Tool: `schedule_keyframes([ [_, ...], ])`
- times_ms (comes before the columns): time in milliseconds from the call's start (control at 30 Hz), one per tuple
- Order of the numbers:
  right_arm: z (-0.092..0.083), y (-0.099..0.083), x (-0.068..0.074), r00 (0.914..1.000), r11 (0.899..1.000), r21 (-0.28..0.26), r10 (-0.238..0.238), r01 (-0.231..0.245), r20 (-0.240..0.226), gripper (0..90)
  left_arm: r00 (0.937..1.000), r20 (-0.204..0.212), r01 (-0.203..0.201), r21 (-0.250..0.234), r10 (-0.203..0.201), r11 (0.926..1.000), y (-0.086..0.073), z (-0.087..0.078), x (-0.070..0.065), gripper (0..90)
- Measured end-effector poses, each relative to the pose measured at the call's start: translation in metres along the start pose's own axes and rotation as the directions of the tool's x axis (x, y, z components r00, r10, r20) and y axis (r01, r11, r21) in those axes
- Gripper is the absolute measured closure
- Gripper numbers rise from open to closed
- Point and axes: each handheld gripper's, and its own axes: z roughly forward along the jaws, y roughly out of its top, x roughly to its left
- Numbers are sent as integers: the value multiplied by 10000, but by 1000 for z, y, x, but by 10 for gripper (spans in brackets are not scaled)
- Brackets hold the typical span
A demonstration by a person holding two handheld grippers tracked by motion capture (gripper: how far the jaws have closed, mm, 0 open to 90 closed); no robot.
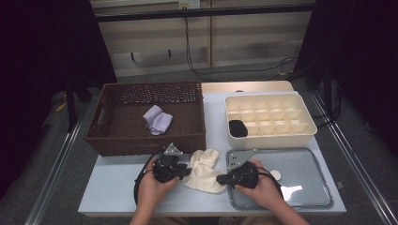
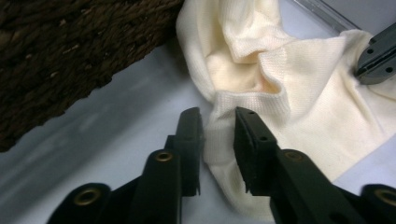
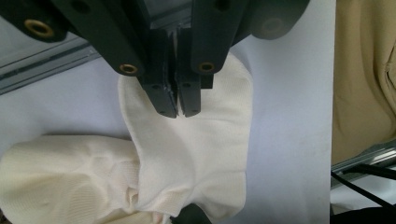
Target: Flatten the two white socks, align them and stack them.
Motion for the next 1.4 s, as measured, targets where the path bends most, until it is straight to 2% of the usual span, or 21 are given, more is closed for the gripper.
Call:
schedule_keyframes([
  [67, 0, 0, 0, 10000, 10000, -34, 14, -14, -1, 849, 10000, -61, -40, 224, 42, 9997, 2, -1, -3, 811],
  [133, -2, 0, -2, 9999, 9997, -191, 121, -120, 57, 833, 10000, -12, -43, 382, 44, 9993, 2, -3, -6, 848],
  [367, -13, 4, -11, 9976, 9952, -817, 578, -545, 392, 781, 9992, 312, 234, 346, -245, 9991, -7, -9, -6, 853],
  [433, -13, 5, -13, 9964, 9962, -766, 469, -415, 701, 779, 9993, 306, 198, 436, -211, 9989, -9, -11, -8, 853],
  [533, -11, 7, -15, 9962, 9952, -851, 539, -480, 679, 760, 9987, 432, 261, 532, -284, 9982, -11, -13, -11, 853],
  [600, -8, 7, -16, 9953, 9952, -831, 587, -523, 768, 758, 9992, 351, 165, 554, -184, 9983, -11, -15, -12, 851],
  [667, -5, 8, -17, 9952, 9951, -821, 620, -557, 758, 758, 9992, 333, 184, 499, -201, 9986, -10, -15, -12, 820],
  [733, -3, 8, -18, 9955, 9952, -744, 681, -631, 664, 758, 9998, 102, 150, 442, -155, 9989, -10, -15, -11, 748],
  [800, -1, 7, -17, 9955, 9960, -614, 688, -648, 644, 767, 9994, 111, 312, 168, -314, 9994, -8, -16, -10, 692],
  [900, 2, 6, -16, 9963, 9974, -362, 643, -622, 579, 795, 9999, -97, -89, -190, 88, 9998, -4, -17, -9, 605],
  [967, 3, 7, -15, 9978, 9987, -262, 449, -437, 482, 815, 9999, 127, -60, -302, 64, 9995, -3, -15, -9, 599],
  [1067, 5, 7, -13, 9986, 9992, -115, 398, -394, 341, 846, 9997, 216, -76, 97, 74, 9999, -4, -6, -10, 644],
  [1133, 5, 8, -12, 9989, 9992, -103, 380, -377, 271, 851, 9993, 371, 32, 233, -41, 9997, -5, -4, -11, 716],
  [1233, 5, 7, -12, 9991, 9991, -125, 415, -414, 71, 855, 9989, 473, -82, 730, 48, 9973, -4, -8, -14, 820],
  [1333, 5, 6, -12, 9988, 9988, -135, 472, -474, -114, 856, 9984, 518, -289, 913, 242, 9954, -6, -10, -17, 842],
  [1400, 5, 6, -12, 9988, 9988, -108, 476, -477, -151, 856, 9980, 588, -276, 987, 219, 9947, -6, -11, -19, 845],
])
